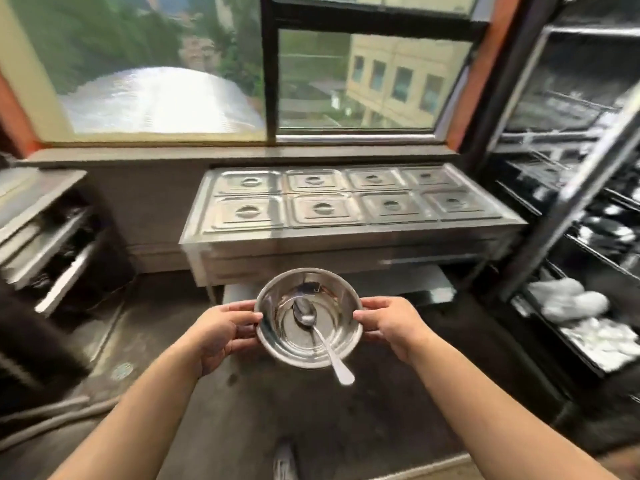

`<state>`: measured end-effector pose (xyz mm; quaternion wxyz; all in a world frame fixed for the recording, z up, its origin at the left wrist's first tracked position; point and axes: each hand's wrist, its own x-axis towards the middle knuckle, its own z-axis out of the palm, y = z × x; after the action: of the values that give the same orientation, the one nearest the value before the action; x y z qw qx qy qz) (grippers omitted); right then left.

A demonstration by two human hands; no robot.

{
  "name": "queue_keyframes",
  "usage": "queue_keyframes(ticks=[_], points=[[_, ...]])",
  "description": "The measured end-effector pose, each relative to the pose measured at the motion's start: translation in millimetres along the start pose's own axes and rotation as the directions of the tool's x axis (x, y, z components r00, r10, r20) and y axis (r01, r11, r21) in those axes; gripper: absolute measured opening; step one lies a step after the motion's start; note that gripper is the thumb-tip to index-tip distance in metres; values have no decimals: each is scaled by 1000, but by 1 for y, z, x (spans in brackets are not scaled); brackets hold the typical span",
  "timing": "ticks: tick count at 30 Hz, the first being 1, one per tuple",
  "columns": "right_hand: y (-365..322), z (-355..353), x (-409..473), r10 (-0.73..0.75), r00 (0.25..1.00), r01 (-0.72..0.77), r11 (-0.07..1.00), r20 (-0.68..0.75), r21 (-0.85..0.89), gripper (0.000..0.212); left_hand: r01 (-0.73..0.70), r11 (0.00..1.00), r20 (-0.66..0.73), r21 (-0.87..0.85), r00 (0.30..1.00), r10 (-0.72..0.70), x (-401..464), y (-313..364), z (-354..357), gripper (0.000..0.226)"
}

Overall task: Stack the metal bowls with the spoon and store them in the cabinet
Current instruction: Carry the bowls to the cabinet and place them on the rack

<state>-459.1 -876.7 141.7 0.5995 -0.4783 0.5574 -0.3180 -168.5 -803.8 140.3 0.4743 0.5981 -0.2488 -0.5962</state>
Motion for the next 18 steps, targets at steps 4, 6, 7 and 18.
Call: queue_keyframes(ticks=[4, 6, 7, 18], points=[[-4, -68, 34, 28, 982, -20, 999, -186, 40, 18, 0, 994, 195, 110, 981, -21, 77, 23, 75, 25], [-9, -100, 51, 42, 962, -22, 997, -268, 76, 20, 0, 988, 289, 153, 956, -44, 116, 35, 114, 26], [-12, -115, 58, 54, 951, -26, 995, -304, 94, 21, -9, 985, 332, 171, 942, -49, 134, 42, 133, 27], [-71, -260, 111, 97, 774, 67, 970, -625, 234, 17, -16, 961, 668, 277, 722, -181, 289, 122, 344, 31]])
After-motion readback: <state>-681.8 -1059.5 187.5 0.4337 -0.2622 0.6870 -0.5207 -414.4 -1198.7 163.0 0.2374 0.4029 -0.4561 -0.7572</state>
